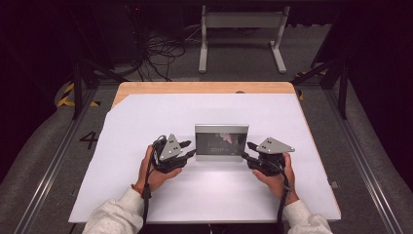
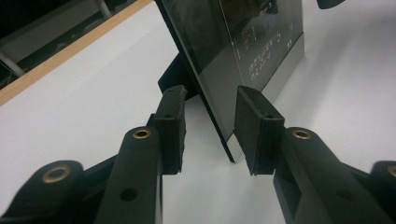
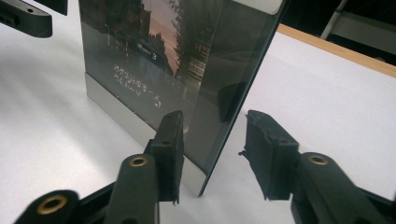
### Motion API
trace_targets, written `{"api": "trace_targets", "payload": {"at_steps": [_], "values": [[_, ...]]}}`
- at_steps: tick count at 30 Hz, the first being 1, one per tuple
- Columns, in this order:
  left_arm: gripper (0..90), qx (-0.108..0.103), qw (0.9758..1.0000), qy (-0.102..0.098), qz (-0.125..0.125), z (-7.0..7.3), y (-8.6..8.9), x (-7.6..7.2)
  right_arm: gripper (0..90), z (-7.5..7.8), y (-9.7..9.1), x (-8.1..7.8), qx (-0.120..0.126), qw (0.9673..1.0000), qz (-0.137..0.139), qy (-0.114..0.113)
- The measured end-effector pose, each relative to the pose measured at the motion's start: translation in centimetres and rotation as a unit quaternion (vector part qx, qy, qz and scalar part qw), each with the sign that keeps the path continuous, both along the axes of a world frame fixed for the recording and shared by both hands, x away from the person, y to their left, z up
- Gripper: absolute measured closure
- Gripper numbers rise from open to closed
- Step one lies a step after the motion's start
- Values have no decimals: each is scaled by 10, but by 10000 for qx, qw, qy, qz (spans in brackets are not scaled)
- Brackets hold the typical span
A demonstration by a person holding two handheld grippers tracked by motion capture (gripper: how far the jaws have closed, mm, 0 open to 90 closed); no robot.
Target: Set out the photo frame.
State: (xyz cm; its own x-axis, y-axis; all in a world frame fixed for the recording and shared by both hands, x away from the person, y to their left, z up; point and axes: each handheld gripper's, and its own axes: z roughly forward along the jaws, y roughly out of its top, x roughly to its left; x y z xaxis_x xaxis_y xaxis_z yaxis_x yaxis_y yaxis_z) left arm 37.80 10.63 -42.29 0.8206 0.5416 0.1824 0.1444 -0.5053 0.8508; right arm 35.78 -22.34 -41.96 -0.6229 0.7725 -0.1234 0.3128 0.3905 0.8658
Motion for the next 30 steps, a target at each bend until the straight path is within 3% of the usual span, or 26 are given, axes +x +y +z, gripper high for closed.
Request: {"api": "trace_targets", "payload": {"at_steps": [16, 30], "values": [[428, 147, 9998, -102, -3, 6, 5, -7, 416, 5, -4, -5, -162, 9998, 90, 24], [236, 130, 9999, 35, -5, 7, 16, -10, 262, 3, -1, -11, -637, 9976, 266, 45]]}}
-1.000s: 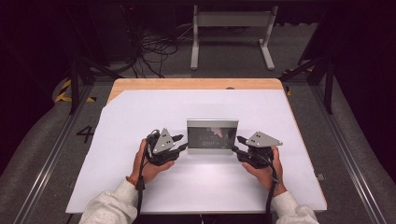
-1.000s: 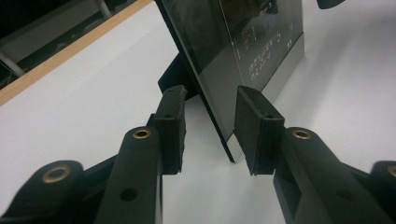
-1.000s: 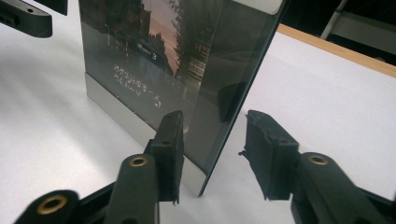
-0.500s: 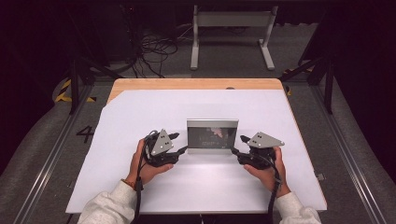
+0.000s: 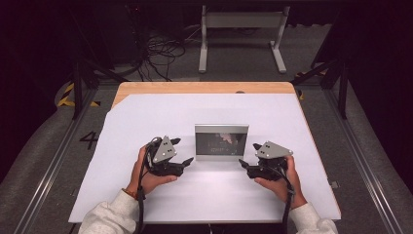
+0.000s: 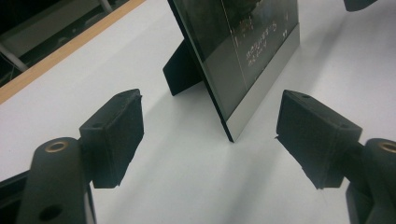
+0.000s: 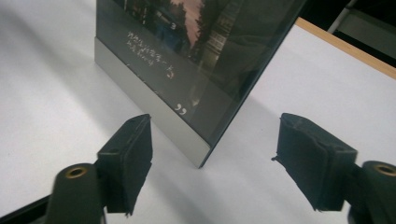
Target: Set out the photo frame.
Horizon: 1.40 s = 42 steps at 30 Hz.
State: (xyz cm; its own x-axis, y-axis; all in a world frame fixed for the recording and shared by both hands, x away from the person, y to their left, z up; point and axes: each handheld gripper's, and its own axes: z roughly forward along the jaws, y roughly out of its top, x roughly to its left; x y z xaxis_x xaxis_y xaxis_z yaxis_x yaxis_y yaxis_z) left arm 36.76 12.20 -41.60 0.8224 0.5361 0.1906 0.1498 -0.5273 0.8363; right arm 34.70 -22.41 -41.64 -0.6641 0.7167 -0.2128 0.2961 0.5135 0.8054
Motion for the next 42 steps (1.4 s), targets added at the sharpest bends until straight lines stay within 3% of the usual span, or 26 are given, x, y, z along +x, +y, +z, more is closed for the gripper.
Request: {"api": "trace_targets", "payload": {"at_steps": [6, 13, 18, 30, 42], "values": [[174, -47, 9999, 29, -103, 0, 4, -3, 204, -3, 5, -2, -226, 9997, 131, 4], [100, 188, 9997, 71, -118, -4, 7, -6, 141, -5, 7, -6, -363, 9991, 206, 13], [80, 216, 9997, 64, -134, -4, 9, -10, 124, -5, 5, -9, -375, 9990, 231, -11], [78, 313, 9995, -63, -34, -7, 21, -20, 133, -7, -5, -16, -519, 9985, 185, -39], [78, 501, 9987, -44, 99, -13, 34, -24, 133, -9, -18, -23, -540, 9985, 76, -73]]}}
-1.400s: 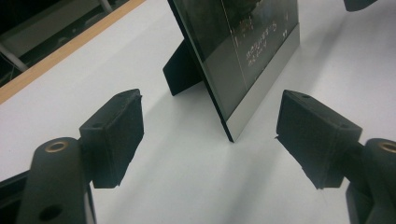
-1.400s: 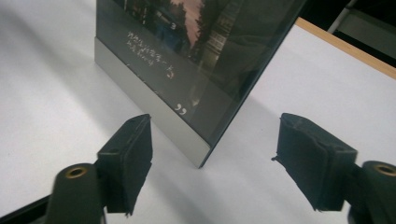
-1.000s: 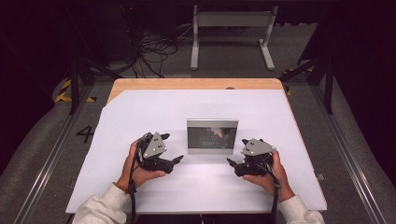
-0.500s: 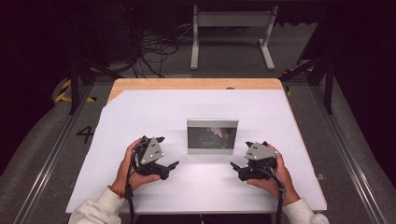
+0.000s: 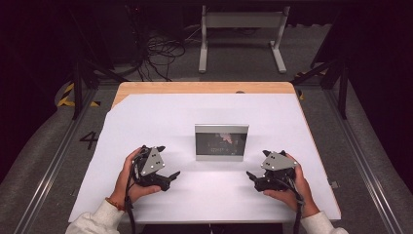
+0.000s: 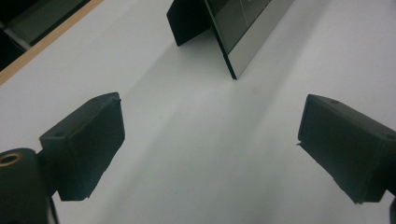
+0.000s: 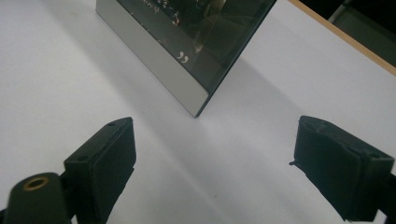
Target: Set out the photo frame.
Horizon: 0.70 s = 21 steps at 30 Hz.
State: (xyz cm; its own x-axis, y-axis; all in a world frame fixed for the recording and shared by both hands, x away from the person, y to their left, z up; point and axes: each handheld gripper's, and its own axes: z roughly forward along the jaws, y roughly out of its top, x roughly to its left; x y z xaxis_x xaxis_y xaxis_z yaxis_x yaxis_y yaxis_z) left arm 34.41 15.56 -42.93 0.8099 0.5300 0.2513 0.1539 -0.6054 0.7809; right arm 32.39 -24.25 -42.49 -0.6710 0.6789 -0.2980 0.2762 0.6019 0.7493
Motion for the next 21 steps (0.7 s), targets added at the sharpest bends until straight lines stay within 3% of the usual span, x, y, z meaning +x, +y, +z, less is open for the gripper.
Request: {"api": "trace_targets", "payload": {"at_steps": [9, 21], "values": [[80, 114, 9999, -8, 62, -4, 11, -2, 133, -2, -8, -5, -24, 10000, -63, -47], [78, 108, 9998, 25, 134, -7, 23, -8, 134, -6, -18, -12, -25, 9999, -124, -46]]}}
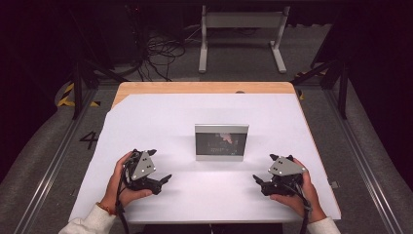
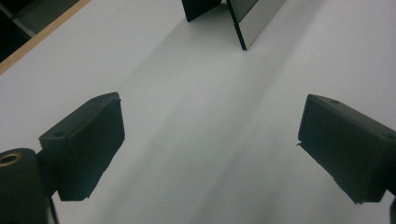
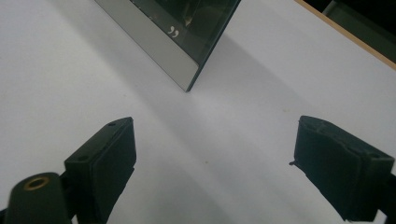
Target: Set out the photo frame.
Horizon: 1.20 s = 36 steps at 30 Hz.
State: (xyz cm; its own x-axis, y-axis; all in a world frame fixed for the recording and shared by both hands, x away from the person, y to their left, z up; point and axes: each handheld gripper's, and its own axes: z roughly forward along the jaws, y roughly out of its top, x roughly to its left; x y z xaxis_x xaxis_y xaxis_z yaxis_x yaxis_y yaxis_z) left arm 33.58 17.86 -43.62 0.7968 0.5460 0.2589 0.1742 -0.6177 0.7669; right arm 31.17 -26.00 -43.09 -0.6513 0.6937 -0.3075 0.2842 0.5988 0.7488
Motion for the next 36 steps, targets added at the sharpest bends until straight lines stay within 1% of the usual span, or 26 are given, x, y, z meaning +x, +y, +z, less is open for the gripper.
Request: {"api": "trace_targets", "payload": {"at_steps": [5, 6, 7, 8, 10, 11, 12, 14, 20, 22, 23, 26, 28, 30, 31, 34, 36], "values": [[78, 40, 10000, 6, 48, -2, 6, -2, 134, 1, -5, -3, -16, 10000, -42, -52], [77, 79, 10000, -8, 42, -3, 8, -2, 133, 1, -6, -3, -8, 10000, -45, -59], [77, 64, 10000, 10, 70, -4, 10, -3, 133, 2, -8, -4, -23, 9999, -50, -88], [77, 86, 9999, 0, 81, -4, 11, -3, 133, 2, -9, -5, 14, 9999, -73, -99], [78, 101, 9999, -6, 101, -5, 15, -4, 133, 1, -11, -5, 11, 9999, -90, -86], [78, 51, 9999, 22, 131, -5, 17, -4, 133, 1, -12, -5, -13, 9999, -102, -92], [77, 47, 9998, 29, 176, -6, 19, -5, 133, 0, -13, -6, -50, 9999, -125, -102], [78, 49, 9998, 48, 186, -7, 23, -6, 133, 0, -15, -7, -89, 9998, -156, -110], [78, 1, 9996, 64, 289, -9, 33, -10, 133, -1, -24, -11, -46, 9997, -224, -112], [77, 26, 9995, 45, 301, -8, 36, -11, 132, -1, -25, -12, -28, 9996, -239, -129], [77, -11, 9994, 69, 338, -9, 38, -12, 132, 1, -32, -14, 60, 9995, -270, -150], [77, -18, 9994, 52, 346, -9, 42, -13, 131, 1, -35, -15, 69, 9993, -325, -170], [77, -35, 9992, 58, 381, -9, 45, -14, 132, 1, -39, -17, 121, 9991, -378, -172], [76, 7, 9991, 17, 413, -8, 49, -16, 131, 1, -42, -18, 74, 9986, -480, -211], [77, -11, 9991, 7, 425, -8, 50, -16, 131, 2, -44, -20, 92, 9983, -529, -204], [77, -45, 9988, 27, 497, -9, 56, -17, 130, 2, -47, -22, 113, 9981, -562, -246], [77, -96, 9986, 52, 522, -9, 61, -19, 130, 2, -50, -23, 145, 9978, -597, -232]]}}
